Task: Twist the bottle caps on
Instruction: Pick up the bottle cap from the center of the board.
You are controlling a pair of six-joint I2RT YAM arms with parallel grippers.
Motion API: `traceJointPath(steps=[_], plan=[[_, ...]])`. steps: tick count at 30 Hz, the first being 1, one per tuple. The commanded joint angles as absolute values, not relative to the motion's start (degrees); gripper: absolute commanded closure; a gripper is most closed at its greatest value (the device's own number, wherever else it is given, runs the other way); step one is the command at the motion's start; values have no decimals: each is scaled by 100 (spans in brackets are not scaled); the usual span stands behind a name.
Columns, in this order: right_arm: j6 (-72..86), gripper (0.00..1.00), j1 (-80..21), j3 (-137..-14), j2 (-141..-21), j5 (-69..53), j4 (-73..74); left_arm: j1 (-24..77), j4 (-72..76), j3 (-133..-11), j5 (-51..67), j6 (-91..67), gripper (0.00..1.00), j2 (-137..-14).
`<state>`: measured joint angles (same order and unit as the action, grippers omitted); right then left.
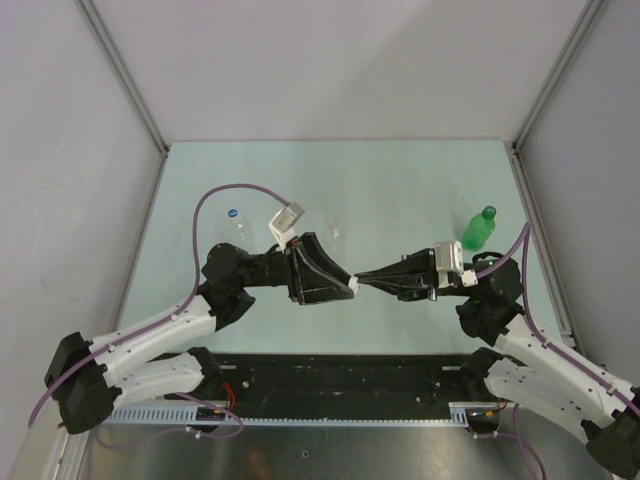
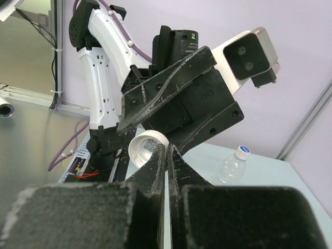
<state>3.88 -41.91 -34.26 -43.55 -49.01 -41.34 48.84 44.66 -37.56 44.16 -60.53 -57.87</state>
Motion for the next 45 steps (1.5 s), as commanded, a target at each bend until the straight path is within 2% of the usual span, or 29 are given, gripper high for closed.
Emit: traceJointPath(steps=[1, 5, 10, 11, 15, 17, 19, 22, 26, 30, 35, 38, 42, 45], plan=[[272, 100, -4226, -3577, -4343, -5004, -4255, 4878, 4684, -3876, 4557, -6051, 57, -5735], [196, 100, -4225, -3604, -4359, -5048, -4137, 4883, 4726, -3905, 4605, -6124, 67, -5840], [37, 97, -4223, -3627, -4279, -4850, -3764, 4882, 4761, -3839, 4488, -6093, 71, -5805], [27, 92, -4221, -3629, -4249, -4776, -3666, 4880, 4763, -3809, 4428, -6083, 71, -5781], [-184, 50, -4223, -3630, -4031, -4183, -3190, 4737, 4758, -3627, 4167, -6068, 73, -5656], [-272, 37, -4222, -3632, -3880, -3865, -2955, 4548, 4756, -3493, 4061, -6090, 74, -5571], [-367, 29, -4226, -3630, -3723, -3515, -2694, 4323, 4742, -3347, 3955, -6066, 74, -5469], [-467, 21, -4225, -3630, -3538, -2883, -2317, 3965, 4593, -3164, 3829, -6014, 76, -5301], [-271, 10, -4222, -3630, -3580, -1484, -1960, 3617, 3595, -3159, 3383, -5591, 79, -5066], [-238, 6, -4155, -3496, -4113, -623, -1685, 3560, 2645, -3274, 2750, -4963, 79, -4783], [-445, 5, -3979, -2906, -5064, -1089, -2470, 3556, 1711, -3434, 2065, -4524, 78, -4552], [-627, 4, -3872, -2201, -5640, -1430, -3844, 3559, 1476, -3411, 1843, -4403, 78, -4414], [-757, 2, -3826, -1307, -6564, -1345, -6465, 3559, 1391, -3342, 1714, -4282, 77, -4276], [-779, 2, -3789, -1233, -7351, -1571, -7281, 3559, 1369, -3348, 1703, -4226, 77, -4275]])
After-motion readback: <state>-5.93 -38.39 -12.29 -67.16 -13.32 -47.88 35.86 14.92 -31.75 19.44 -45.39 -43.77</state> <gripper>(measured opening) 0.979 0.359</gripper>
